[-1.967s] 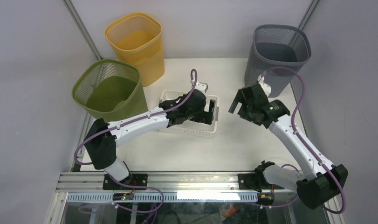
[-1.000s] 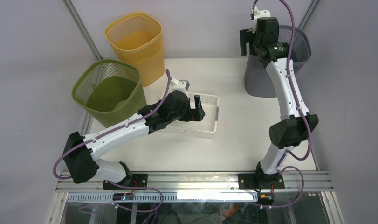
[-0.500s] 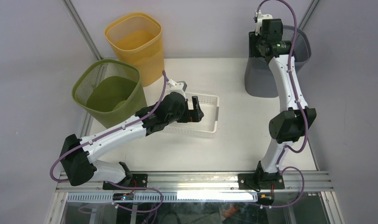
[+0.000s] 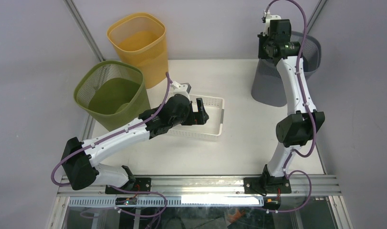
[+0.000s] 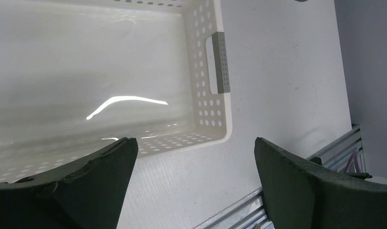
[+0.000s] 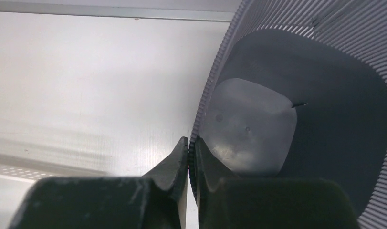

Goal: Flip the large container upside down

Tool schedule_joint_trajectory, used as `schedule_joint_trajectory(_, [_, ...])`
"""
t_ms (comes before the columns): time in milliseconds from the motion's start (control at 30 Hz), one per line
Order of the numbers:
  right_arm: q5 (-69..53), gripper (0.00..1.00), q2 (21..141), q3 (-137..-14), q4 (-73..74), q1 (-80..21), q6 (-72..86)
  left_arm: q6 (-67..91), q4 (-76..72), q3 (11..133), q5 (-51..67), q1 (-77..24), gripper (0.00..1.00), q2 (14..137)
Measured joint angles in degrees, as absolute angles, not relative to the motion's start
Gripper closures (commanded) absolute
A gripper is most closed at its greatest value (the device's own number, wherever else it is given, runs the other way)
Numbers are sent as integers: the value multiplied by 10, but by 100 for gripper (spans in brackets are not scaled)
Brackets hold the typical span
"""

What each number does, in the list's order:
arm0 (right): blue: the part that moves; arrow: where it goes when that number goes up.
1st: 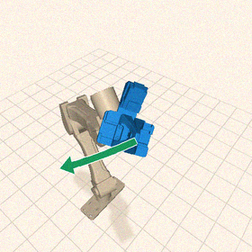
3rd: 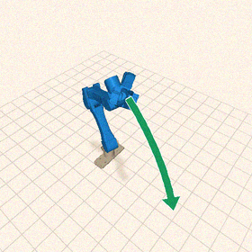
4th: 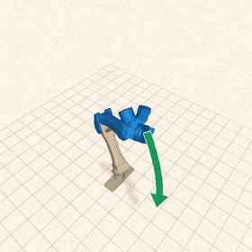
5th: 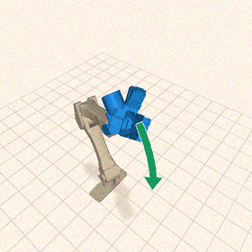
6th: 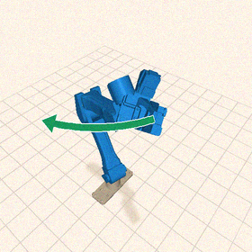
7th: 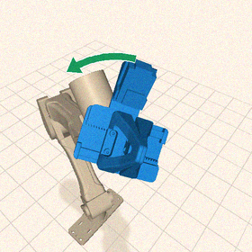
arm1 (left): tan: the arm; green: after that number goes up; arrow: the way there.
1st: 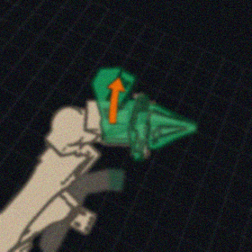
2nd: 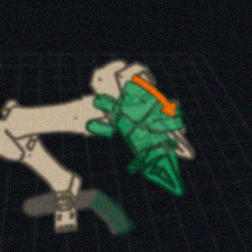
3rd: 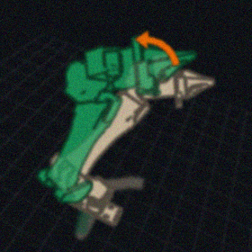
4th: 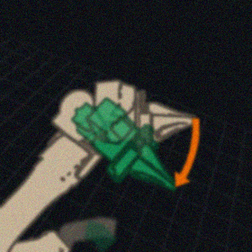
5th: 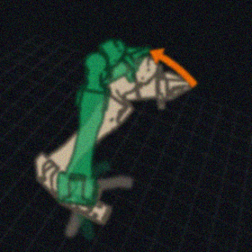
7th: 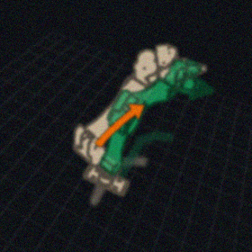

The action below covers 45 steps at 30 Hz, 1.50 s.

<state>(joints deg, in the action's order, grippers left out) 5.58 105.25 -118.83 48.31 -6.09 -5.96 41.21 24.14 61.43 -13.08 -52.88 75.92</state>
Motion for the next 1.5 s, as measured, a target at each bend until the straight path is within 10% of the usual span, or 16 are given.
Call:
schedule_joint_trajectory(567, [31,100,968,-1167,553,-122,4,398,227,638,-113,-535,1,817])
schedule_joint_trajectory(1000, [51,39,922,-1075,538,-133,15,401,302,744,-137,-493,1,1025])
schedule_joint_trajectory(1500, [45,29,924,-1089,532,-133,13,442,386,665,-75,-555,1,995])
